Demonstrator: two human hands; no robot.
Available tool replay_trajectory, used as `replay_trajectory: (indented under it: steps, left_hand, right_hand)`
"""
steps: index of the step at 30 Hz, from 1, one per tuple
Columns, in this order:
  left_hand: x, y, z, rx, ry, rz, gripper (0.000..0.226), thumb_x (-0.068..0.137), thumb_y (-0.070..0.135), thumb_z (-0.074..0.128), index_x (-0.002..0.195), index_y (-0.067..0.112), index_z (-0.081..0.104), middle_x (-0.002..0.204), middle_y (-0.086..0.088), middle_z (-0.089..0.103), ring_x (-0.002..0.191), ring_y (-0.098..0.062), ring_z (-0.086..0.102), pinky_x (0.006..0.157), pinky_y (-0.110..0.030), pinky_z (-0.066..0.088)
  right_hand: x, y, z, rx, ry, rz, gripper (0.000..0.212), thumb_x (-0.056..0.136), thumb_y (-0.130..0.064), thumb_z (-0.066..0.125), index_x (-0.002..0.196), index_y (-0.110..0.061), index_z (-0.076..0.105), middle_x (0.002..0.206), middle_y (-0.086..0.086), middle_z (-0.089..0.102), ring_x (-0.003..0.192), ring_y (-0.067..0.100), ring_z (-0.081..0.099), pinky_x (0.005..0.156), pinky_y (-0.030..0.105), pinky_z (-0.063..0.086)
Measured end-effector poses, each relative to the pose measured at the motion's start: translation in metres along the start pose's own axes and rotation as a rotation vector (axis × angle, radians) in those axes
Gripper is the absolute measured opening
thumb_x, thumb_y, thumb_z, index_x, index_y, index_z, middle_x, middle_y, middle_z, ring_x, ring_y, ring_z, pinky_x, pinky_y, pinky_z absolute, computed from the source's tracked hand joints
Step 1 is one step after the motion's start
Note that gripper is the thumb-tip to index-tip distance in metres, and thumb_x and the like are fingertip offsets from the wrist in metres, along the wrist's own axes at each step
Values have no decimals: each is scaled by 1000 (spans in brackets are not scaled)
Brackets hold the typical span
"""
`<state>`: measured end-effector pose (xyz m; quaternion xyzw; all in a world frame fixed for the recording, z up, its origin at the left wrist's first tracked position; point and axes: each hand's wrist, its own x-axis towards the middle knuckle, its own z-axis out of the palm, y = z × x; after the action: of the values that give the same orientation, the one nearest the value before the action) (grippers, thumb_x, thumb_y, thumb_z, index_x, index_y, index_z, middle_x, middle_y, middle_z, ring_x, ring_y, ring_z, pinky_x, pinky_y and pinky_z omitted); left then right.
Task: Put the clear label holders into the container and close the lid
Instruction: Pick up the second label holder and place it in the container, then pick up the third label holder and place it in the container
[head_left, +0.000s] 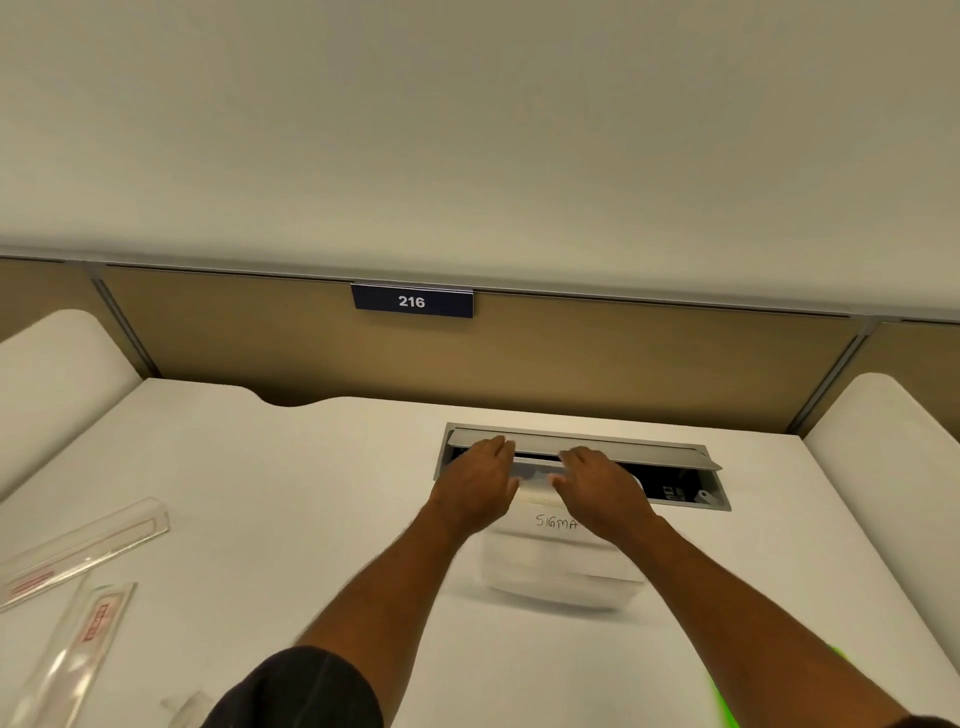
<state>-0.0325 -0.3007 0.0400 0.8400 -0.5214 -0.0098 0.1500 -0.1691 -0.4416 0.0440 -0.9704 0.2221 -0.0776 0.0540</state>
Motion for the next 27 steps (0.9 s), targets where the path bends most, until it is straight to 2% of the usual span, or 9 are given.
replay_trajectory:
  steps: [3,6,11,15,18,22,27]
  left_hand:
    - [-14,-3,-22,49,64,-9,62,98,40,40,147,5,26,154,-14,29,143,-27,26,116,-37,23]
    - [-37,-4,-41,104,104,-27,62,99,41,36,147,2,25,154,-16,29,143,-28,24,119,-37,18]
    - [-88,-10,-61,167,122,-71,59,101,37,34,146,1,24,154,-18,29,143,-30,23,118,-37,19]
    - [-131,-19,-73,145,117,-148,56,101,35,33,147,3,25,155,-16,27,144,-29,22,117,-37,19]
    - [-162,-32,-83,150,110,-171,52,101,30,35,145,3,29,153,-17,31,143,-29,26,116,-36,21]
    - [-201,-60,-99,123,-1,-247,41,98,23,40,136,10,45,142,-9,47,132,-26,41,107,-38,37]
    - [-248,-95,-108,62,-274,-274,44,87,33,55,130,26,53,135,4,55,127,-16,46,103,-35,41]
  right_hand:
    - [-3,-18,-16,16,123,-62,44,97,-39,38,120,-5,54,119,14,60,111,29,53,95,38,44]
    - [-11,-41,-29,-27,151,-119,44,98,-40,36,118,-5,53,119,13,59,112,29,51,98,38,42]
    - [-29,-83,-37,35,175,-196,43,98,-38,36,118,-4,54,121,15,59,114,31,52,99,41,42]
    - [-40,-118,-39,58,167,-272,41,98,-40,36,116,-9,54,120,11,60,109,26,52,95,38,43]
    - [-48,-147,-39,63,152,-306,41,98,-40,37,116,-8,54,122,14,60,113,28,53,97,39,43]
    - [-55,-188,-36,72,129,-304,41,98,-39,38,114,-5,55,117,16,61,111,32,53,94,41,43]
    - [-62,-235,-21,99,68,-301,40,99,-39,38,114,-5,54,115,14,61,108,29,53,87,39,44]
